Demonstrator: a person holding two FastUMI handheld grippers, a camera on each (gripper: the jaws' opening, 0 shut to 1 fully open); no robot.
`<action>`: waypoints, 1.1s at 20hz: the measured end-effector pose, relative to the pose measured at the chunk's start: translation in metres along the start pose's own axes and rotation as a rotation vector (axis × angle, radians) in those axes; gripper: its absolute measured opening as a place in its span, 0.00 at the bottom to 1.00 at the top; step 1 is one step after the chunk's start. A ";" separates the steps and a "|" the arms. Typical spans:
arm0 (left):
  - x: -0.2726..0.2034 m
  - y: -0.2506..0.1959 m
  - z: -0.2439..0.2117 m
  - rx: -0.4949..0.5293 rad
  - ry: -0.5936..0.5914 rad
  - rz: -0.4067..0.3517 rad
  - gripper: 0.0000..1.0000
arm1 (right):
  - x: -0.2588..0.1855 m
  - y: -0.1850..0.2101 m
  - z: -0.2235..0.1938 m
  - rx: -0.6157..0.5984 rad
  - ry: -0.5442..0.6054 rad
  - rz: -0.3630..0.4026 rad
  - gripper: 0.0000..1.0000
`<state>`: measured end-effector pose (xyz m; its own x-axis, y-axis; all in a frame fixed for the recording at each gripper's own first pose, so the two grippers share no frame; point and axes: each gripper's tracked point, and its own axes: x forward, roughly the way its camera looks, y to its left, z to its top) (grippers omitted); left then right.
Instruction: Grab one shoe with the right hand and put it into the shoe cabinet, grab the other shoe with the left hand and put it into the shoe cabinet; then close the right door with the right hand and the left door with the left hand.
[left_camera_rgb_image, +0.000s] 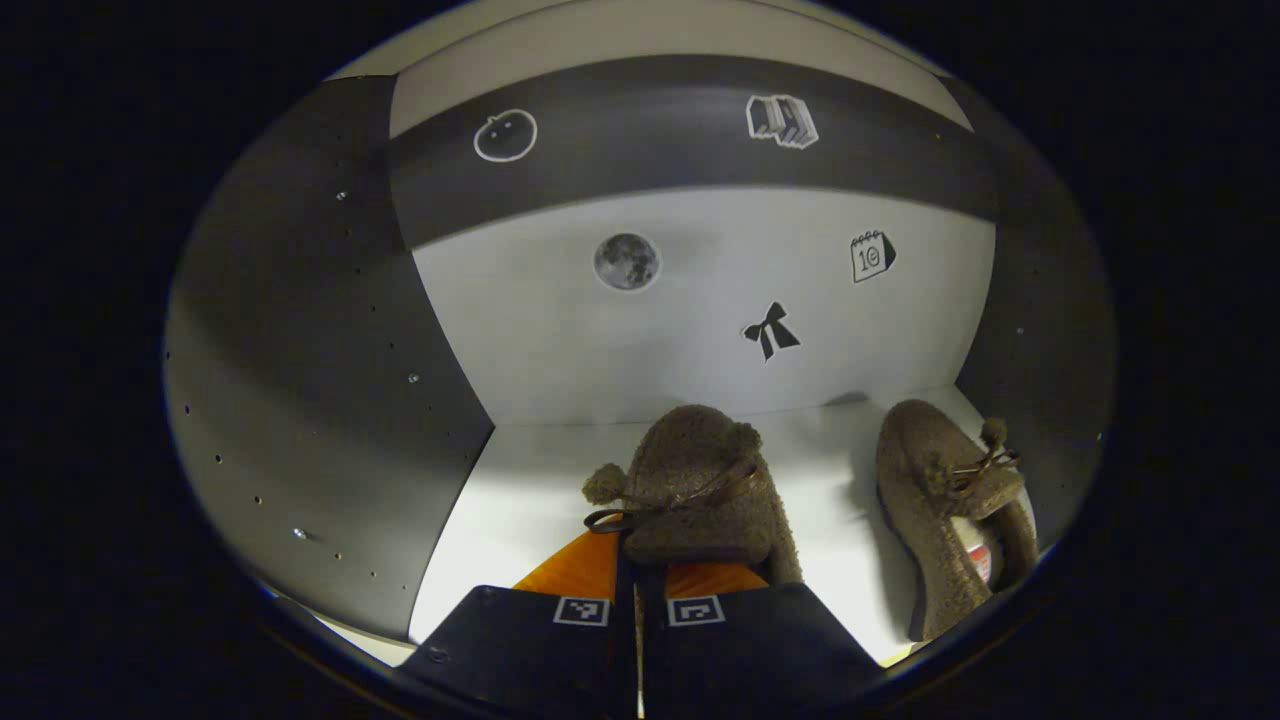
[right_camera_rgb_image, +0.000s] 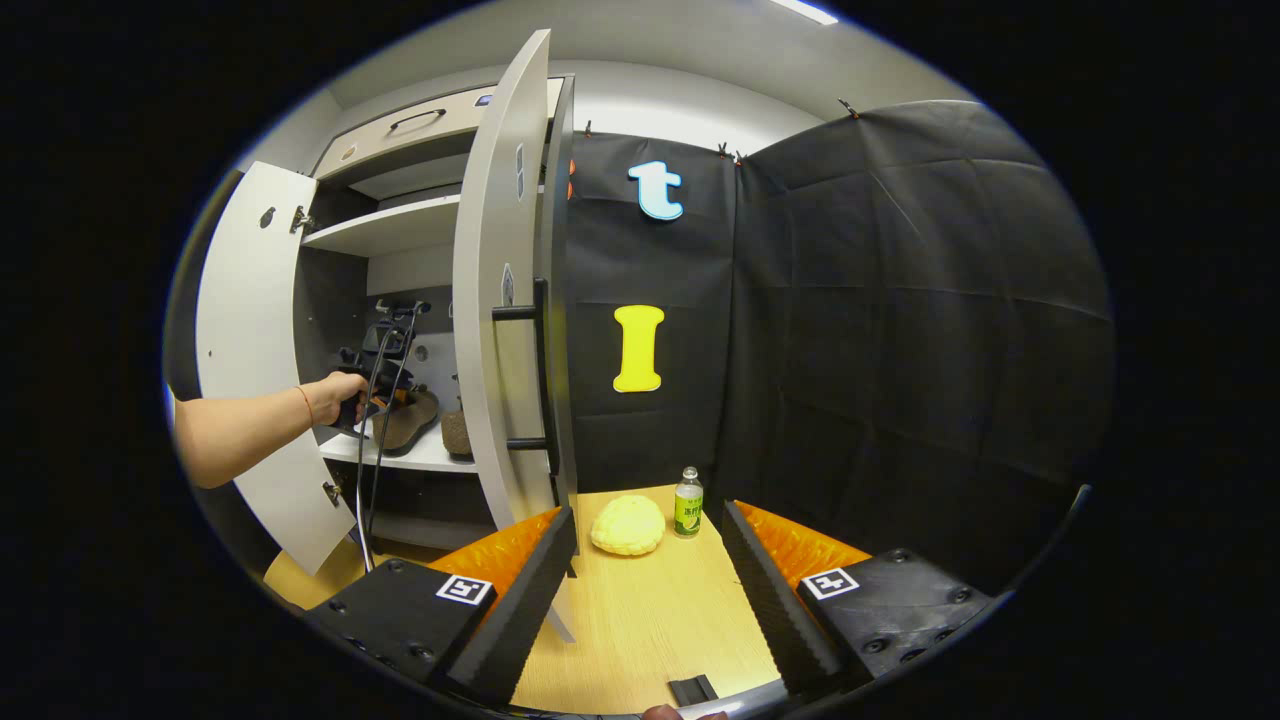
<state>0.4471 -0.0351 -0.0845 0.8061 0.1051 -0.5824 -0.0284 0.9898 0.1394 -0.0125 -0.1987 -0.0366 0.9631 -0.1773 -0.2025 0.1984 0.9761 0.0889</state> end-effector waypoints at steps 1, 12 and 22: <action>0.001 0.001 -0.001 0.006 0.008 0.006 0.07 | 0.000 -0.002 0.001 -0.002 -0.002 -0.005 0.96; -0.069 -0.002 0.008 0.056 -0.133 -0.036 0.91 | -0.013 0.001 0.003 0.014 -0.013 0.011 0.96; -0.245 -0.001 0.015 0.030 -0.493 -0.065 0.96 | 0.004 -0.004 0.024 0.059 -0.031 0.036 0.96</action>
<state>0.2585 -0.0637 0.0695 0.9894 -0.0216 -0.1439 0.0424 0.9888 0.1428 -0.0055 -0.2064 -0.0143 0.9748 -0.1474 -0.1676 0.1735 0.9728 0.1535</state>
